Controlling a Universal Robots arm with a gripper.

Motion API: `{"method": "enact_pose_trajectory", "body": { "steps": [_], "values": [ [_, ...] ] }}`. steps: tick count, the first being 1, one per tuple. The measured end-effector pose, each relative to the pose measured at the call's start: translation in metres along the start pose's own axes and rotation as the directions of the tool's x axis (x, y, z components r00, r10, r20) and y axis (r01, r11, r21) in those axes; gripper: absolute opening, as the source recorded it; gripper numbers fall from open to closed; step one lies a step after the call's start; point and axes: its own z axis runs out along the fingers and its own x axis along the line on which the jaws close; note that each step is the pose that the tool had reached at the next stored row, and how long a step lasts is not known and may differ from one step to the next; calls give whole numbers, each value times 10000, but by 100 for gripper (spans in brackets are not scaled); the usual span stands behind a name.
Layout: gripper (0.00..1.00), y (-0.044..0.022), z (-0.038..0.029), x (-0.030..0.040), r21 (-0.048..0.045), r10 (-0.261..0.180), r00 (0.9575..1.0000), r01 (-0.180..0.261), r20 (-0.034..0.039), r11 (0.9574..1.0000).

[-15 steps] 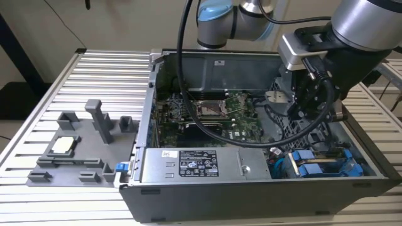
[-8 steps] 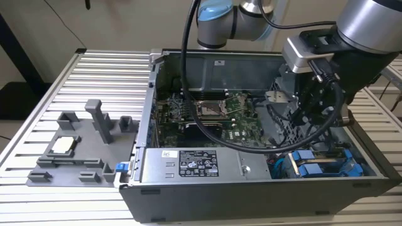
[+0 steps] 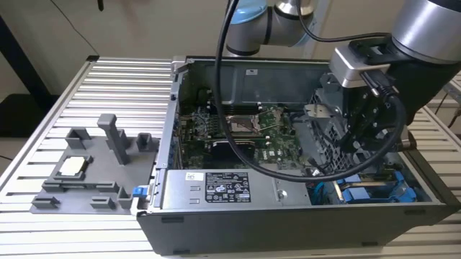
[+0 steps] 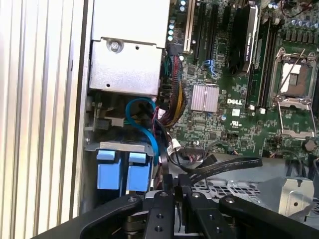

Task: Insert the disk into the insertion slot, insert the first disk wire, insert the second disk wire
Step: 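Insert the second disk wire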

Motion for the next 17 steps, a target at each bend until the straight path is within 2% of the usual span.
{"method": "enact_pose_trajectory", "body": {
  "steps": [4, 8, 13, 17],
  "values": [
    [16, -30, 35, 49, 7, 0, 10000, 0, -1, 10000],
    [16, -116, 51, 109, -5, 1, 10000, -1, 1, 10000],
    [16, -246, 59, 176, -150, 12, 10000, -12, 16, 9999],
    [16, -310, 66, 242, -259, 20, 10000, -20, 25, 9997]
  ]
}}
